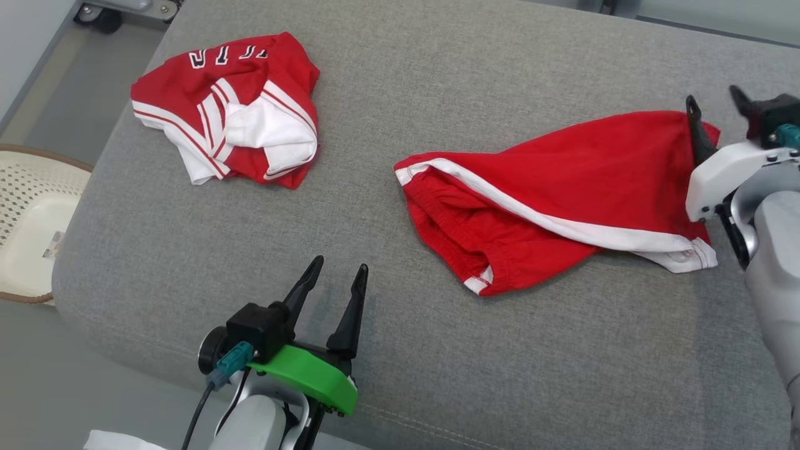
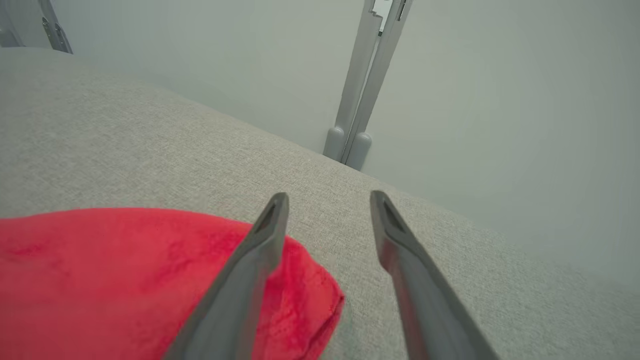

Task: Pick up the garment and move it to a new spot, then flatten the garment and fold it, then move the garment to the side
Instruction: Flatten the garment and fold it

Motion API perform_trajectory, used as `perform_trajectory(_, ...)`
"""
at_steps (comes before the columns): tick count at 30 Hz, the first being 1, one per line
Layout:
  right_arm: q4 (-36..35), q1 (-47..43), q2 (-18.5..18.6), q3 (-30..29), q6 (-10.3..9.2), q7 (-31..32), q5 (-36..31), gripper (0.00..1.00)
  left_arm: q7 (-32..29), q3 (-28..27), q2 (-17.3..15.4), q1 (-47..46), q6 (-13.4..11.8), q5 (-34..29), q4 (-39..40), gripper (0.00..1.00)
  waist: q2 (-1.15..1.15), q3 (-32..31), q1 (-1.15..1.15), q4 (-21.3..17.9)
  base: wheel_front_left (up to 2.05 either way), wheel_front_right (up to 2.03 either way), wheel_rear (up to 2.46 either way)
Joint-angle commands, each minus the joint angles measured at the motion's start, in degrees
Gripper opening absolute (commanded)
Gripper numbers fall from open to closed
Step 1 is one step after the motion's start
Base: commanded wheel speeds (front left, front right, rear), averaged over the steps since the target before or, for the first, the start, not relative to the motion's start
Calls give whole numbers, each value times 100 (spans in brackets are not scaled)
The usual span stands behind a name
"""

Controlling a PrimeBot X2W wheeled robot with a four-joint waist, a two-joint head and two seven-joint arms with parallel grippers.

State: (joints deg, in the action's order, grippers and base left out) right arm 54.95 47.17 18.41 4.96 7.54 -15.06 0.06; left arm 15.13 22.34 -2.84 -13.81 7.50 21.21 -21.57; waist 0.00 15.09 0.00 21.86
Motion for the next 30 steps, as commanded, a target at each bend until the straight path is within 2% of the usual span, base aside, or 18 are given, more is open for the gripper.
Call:
perform_trajectory(1, -23, 77, 4, -239, -10, -18, -124, 100, 2, -23, -10, -65, -4, 12, 17, 100, 0, 63, 0, 57, 0, 0, 0)
perform_trajectory(4, -294, -145, -175, -665, -9, -18, -330, 100, 2, -135, -11, -16, -4, -55, -18, 100, 0, -17, 0, -94, 0, 0, 0)
perform_trajectory(8, -896, -676, -464, -857, -10, -18, -336, 100, 2, -393, -12, 78, -5, -159, -46, 100, 0, -184, 0, -447, 0, 0, 0)
perform_trajectory(17, -1771, -2042, -877, -558, -10, -18, 50, 100, 2, -743, -16, 230, -5, -311, -104, 100, 0, -493, 0, -1200, 0, 0, 0)
perform_trajectory(30, -2248, -2817, -1221, -129, -9, -18, 469, 100, 2, -1101, -14, 496, -4, -555, -172, 100, 0, -853, 0, -1630, 0, 0, 0)
